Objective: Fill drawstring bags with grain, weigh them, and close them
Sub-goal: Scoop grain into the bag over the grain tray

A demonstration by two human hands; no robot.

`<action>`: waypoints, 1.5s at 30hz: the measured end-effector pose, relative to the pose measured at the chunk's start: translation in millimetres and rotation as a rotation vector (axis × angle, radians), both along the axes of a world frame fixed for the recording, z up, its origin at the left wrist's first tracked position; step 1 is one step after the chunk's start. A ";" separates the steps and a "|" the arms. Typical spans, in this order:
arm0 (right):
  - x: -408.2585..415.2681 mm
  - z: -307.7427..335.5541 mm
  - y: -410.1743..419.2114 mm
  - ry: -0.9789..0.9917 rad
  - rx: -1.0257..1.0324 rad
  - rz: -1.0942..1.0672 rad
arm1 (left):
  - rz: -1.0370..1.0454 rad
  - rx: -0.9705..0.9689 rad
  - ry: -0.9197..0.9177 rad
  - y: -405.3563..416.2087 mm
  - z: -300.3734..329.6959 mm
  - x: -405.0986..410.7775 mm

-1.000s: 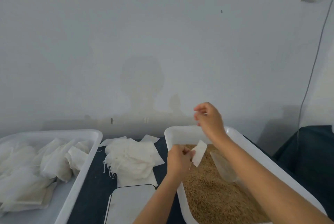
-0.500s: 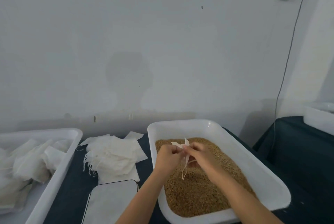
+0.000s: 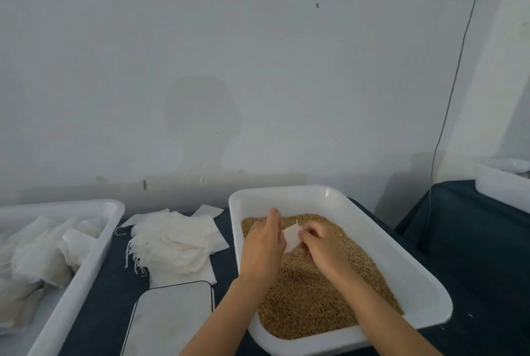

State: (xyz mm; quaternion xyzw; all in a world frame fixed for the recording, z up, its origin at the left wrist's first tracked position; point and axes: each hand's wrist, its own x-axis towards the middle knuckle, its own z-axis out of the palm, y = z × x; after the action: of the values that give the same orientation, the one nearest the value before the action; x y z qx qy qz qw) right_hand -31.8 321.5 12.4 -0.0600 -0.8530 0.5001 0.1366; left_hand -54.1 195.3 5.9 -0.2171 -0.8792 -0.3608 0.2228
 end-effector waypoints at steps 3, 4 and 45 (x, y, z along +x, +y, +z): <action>1.4 1.5 -0.8 0.016 -0.051 0.003 | -0.083 -0.186 0.111 -0.5 -4.7 -1.5; 0.8 2.0 -0.3 0.016 -0.074 -0.001 | -0.087 -0.234 0.127 -1.9 -7.4 -2.1; 2.6 41.9 67.2 -0.426 1.021 0.237 | 0.075 -0.243 0.012 -6.4 -5.6 0.9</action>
State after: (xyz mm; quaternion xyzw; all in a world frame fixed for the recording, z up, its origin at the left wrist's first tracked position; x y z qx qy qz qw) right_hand -29.2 388.7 54.3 0.0100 -0.9963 0.0129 -0.0840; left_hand -53.2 188.9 0.2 -0.2114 -0.9227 -0.2417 0.2134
